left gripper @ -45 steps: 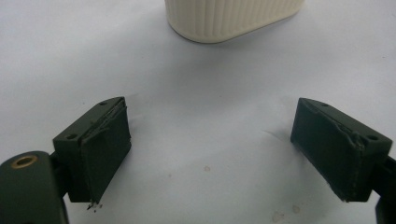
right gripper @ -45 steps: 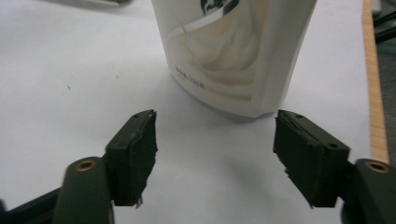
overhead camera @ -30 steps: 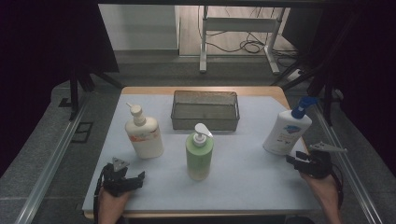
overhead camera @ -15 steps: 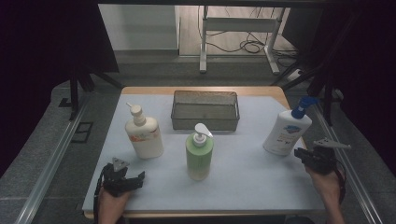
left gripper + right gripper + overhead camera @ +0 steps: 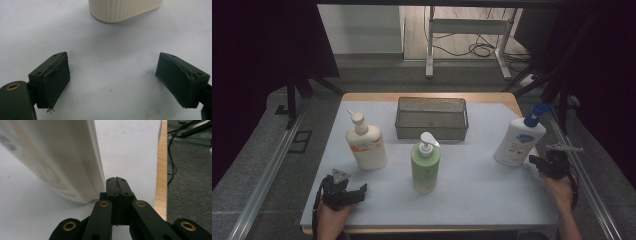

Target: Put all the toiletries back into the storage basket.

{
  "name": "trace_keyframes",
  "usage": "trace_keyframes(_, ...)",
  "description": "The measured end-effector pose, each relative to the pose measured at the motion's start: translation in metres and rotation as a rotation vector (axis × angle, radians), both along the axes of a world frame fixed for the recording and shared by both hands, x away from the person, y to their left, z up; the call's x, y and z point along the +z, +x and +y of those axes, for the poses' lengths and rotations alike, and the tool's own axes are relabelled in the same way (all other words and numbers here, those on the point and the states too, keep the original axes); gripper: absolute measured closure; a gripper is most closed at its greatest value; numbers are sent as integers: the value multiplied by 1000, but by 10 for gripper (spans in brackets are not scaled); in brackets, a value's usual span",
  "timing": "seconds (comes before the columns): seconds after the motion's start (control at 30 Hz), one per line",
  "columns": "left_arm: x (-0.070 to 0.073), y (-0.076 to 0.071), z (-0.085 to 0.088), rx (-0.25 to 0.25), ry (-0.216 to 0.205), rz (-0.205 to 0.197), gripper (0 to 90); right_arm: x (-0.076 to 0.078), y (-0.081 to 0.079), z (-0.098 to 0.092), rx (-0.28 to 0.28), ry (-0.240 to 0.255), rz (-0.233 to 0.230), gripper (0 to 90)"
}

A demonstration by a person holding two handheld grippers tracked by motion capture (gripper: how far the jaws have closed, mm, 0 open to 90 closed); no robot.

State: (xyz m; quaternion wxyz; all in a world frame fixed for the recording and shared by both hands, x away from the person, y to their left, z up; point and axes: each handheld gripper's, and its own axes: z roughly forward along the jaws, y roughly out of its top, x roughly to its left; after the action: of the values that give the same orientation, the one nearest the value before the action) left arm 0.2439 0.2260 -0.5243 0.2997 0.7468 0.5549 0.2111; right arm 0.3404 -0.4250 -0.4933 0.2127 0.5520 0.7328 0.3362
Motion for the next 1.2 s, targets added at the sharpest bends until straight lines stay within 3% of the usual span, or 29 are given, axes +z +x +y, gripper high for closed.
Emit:
trace_keyframes(0.43,0,0,0,1,0,-1,118,-11,19,3,5,26,34,900)
trace_keyframes(0.83,0,0,0,2,0,-1,118,-17,16,2,38,73,37,900)
trace_keyframes(1.2,0,0,0,2,0,-1,118,-18,12,14,78,77,40,895)
